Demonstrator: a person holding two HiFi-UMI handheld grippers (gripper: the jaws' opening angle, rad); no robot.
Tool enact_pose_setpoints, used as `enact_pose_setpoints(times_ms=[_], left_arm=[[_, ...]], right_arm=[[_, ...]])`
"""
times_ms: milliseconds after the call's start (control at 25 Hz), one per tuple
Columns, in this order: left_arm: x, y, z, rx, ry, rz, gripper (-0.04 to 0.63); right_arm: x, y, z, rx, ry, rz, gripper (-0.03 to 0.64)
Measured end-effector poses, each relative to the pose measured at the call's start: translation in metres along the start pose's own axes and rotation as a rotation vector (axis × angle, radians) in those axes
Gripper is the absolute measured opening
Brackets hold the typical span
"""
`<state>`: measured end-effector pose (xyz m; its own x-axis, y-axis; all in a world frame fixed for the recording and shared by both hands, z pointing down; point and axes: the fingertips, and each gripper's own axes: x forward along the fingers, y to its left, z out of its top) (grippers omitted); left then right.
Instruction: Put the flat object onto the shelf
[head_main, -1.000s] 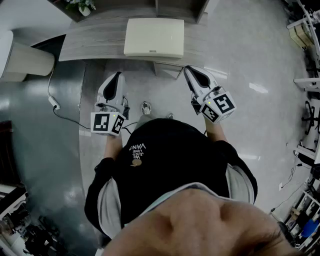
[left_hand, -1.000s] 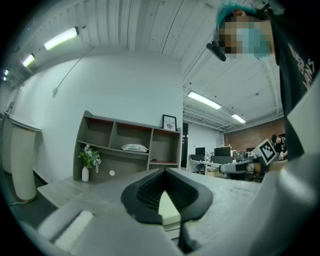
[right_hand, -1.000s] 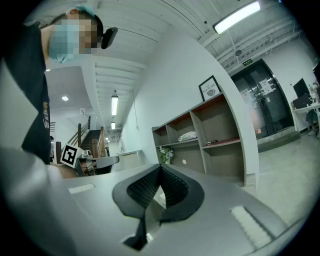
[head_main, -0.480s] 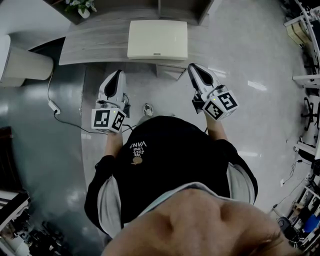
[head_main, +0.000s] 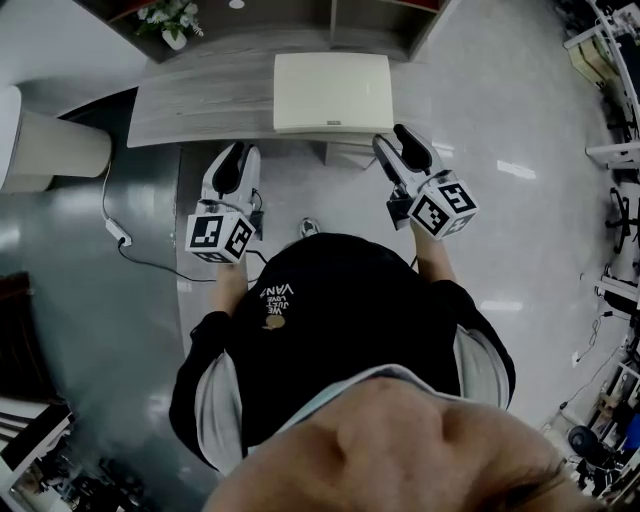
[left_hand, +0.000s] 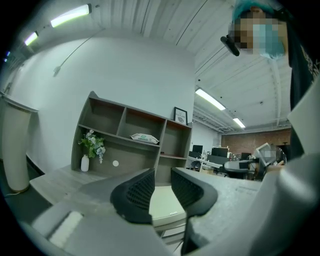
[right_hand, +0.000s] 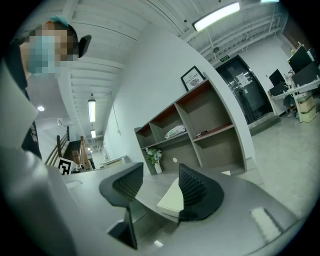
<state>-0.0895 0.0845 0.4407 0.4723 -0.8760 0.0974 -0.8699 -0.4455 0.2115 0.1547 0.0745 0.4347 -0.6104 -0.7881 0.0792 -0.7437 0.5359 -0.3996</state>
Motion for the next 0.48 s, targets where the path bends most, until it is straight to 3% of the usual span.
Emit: enact_pose_setpoints(times_ms=[480], left_arm=[[0.016, 0.052, -0.016, -0.079, 0.111, -0.045, 0.23]], right_arm=[[0.024, -0.015, -0.015, 0.041, 0.03, -0.14, 0.282]])
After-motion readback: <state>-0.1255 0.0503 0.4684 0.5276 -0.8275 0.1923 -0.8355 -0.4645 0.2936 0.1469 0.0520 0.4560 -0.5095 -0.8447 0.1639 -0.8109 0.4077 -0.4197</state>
